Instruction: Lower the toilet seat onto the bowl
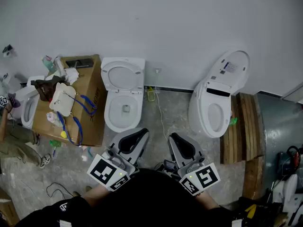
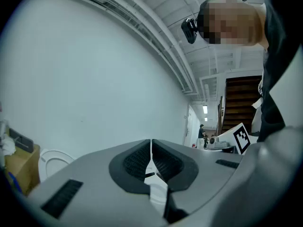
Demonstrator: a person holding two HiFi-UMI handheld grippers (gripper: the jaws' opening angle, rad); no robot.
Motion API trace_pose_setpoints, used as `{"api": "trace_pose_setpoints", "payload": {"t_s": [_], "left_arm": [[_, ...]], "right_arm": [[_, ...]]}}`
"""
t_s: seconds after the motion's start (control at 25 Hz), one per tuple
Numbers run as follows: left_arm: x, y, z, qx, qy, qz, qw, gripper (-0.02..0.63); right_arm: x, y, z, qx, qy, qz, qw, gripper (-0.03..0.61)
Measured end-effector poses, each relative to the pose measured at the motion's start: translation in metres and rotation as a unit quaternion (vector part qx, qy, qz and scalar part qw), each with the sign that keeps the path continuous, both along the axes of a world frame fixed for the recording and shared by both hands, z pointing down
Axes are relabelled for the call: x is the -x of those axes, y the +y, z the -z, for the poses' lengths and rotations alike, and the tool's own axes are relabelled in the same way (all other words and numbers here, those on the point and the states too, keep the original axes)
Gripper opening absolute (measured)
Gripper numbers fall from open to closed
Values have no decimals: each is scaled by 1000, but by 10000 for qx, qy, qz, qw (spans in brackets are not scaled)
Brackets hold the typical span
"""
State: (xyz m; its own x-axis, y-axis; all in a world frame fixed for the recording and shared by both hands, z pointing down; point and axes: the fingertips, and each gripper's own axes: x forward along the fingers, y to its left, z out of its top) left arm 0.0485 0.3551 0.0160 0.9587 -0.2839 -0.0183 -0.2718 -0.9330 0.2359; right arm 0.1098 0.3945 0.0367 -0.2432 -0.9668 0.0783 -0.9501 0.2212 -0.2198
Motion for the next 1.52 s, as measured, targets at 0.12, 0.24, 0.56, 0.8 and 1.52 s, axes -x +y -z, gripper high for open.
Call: {"api": "trace_pose_setpoints", "payload": {"t_s": [0.12,0.24,0.56,0.8,1.52], "left_arm": [[0,1,1,-8,3,6,10000,21],[1,0,1,-10,4,8,10000,21],[25,-18,3,-65,42,107,9999,21],[62,-45,2,-23,111,195,9997,21],[100,-95,-37,632,99,-114,9979,21]], "right_arm": [[0,0,1,-6,15,5,10000,57],[1,-2,1,-12,12,-2,10000,57],[21,-19,4,-71,-7,6,10000,54],[51,-49,3,31,77,-103,9999,54],[125,-105,-30,758,342,372,9958,54]]}}
